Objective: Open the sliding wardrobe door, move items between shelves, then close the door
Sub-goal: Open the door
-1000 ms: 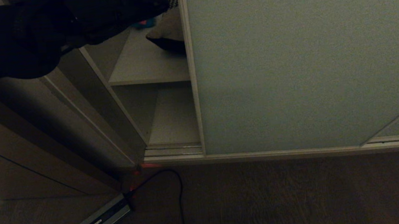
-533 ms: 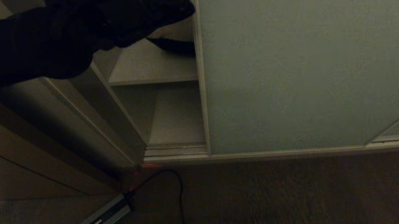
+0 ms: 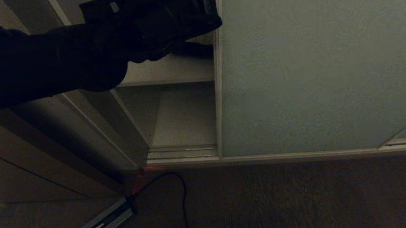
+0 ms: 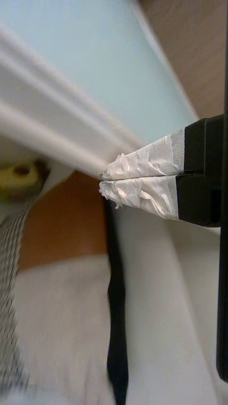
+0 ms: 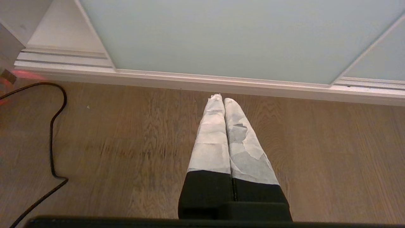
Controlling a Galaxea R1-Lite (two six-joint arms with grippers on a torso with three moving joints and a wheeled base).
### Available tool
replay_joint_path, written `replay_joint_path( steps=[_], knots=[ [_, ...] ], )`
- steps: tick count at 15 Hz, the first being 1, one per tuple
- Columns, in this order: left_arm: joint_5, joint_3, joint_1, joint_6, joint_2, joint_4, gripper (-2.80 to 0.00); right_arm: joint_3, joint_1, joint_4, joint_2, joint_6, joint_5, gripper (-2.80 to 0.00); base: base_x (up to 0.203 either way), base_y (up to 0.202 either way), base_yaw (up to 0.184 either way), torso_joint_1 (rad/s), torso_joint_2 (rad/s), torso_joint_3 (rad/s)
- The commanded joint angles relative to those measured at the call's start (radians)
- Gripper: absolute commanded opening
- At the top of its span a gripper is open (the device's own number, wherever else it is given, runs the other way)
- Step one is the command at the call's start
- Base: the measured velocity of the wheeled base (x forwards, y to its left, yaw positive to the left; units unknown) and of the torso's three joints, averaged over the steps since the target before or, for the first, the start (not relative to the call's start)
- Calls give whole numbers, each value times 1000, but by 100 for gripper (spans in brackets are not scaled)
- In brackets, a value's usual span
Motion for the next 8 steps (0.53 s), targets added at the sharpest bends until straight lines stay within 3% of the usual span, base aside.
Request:
replay_joint_path(
  steps=[1, 8],
  knots=[
    [-12, 0, -23, -2, 25, -13, -280, 5, 0, -1, 0, 0, 0, -280, 0, 0, 0, 0, 0, 0],
    [-41, 1, -104, 8, 63, -37, -280, 4, 0, -1, 0, 0, 0, -280, 0, 0, 0, 0, 0, 0]
  ],
)
